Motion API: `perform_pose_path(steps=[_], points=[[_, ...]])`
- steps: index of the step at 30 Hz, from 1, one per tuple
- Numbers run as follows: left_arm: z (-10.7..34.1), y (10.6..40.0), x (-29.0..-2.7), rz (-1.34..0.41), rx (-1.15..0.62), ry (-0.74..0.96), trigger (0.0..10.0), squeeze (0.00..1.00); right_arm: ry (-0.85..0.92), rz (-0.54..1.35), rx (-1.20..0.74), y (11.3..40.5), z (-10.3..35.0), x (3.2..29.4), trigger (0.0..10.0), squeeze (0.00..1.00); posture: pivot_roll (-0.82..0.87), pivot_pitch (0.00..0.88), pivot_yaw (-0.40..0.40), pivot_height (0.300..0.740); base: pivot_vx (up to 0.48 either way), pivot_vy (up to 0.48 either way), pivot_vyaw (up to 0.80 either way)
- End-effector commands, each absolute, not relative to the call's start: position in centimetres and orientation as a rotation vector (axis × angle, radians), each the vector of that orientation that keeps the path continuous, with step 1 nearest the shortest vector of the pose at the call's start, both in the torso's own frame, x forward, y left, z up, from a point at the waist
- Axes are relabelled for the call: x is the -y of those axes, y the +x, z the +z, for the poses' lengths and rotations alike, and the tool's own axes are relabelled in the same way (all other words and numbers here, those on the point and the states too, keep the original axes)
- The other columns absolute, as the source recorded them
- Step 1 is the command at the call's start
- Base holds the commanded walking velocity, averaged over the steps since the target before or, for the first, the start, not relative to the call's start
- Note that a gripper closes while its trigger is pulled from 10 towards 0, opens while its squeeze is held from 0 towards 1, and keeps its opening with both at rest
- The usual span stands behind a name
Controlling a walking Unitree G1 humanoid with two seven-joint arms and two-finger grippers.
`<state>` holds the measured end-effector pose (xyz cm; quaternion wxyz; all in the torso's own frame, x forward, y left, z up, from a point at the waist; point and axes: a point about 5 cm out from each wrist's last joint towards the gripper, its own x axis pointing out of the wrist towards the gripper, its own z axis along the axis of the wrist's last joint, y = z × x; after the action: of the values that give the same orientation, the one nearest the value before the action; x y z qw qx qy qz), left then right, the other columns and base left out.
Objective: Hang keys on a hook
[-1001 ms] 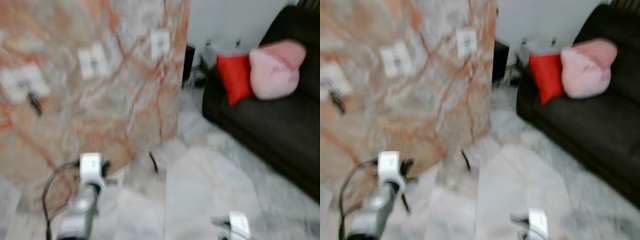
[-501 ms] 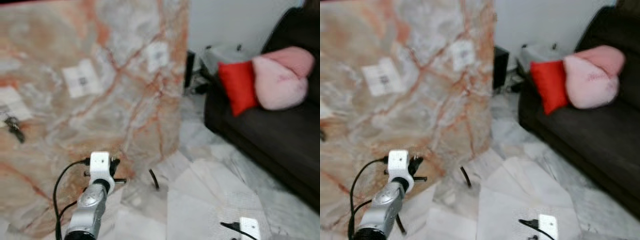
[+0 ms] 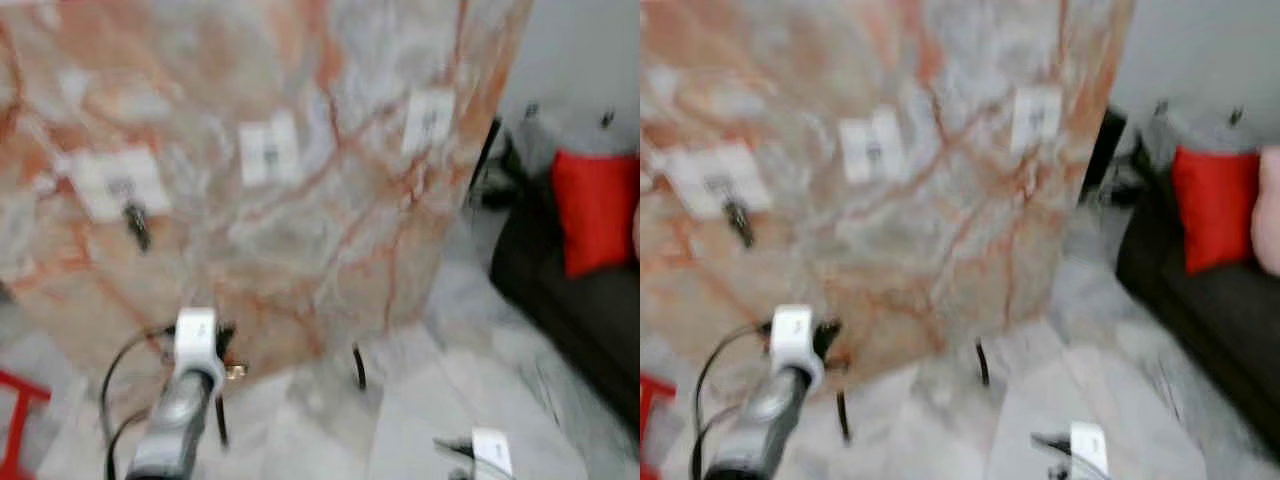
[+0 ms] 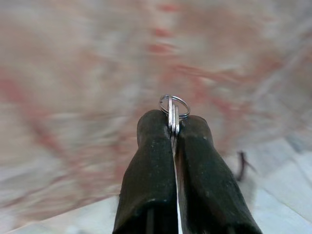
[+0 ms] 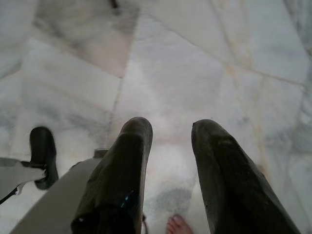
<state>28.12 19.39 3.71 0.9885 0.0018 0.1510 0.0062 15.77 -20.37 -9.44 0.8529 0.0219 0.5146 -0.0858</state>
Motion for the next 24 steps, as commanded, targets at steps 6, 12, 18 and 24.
perform_pose_path(steps=[6, 12, 18, 24], points=[[3.54, 28.23, -18.76, 0.003, -0.308, 0.05, 10.0, 0.0, 0.038, -0.19, -1.094, 15.33, -9.53, 20.86, 10.0, 0.0, -0.05, 0.0, -0.047, 0.74, 0.0, 0.0, 0.78], [3.34, 28.18, -18.57, -0.009, -0.311, 0.074, 10.0, 0.0, 0.052, -0.178, -1.09, 15.58, -9.48, 20.55, 10.0, 0.0, -0.05, 0.0, -0.044, 0.74, 0.0, 0.0, 0.0], [3.37, 28.09, -18.39, -0.017, -0.305, 0.066, 10.0, 0.0, 0.054, -0.188, -1.08, 15.74, -9.42, 20.49, 10.0, 0.0, -0.05, 0.0, -0.039, 0.74, 0.04, -0.236, 0.0], [3.3, 27.97, -18.47, -0.023, -0.305, 0.062, 10.0, 0.0, 0.069, -0.186, -1.055, 15.87, -9.36, 20.41, 10.0, 0.0, -0.05, 0.0, -0.032, 0.74, 0.247, -0.32, 0.64]])
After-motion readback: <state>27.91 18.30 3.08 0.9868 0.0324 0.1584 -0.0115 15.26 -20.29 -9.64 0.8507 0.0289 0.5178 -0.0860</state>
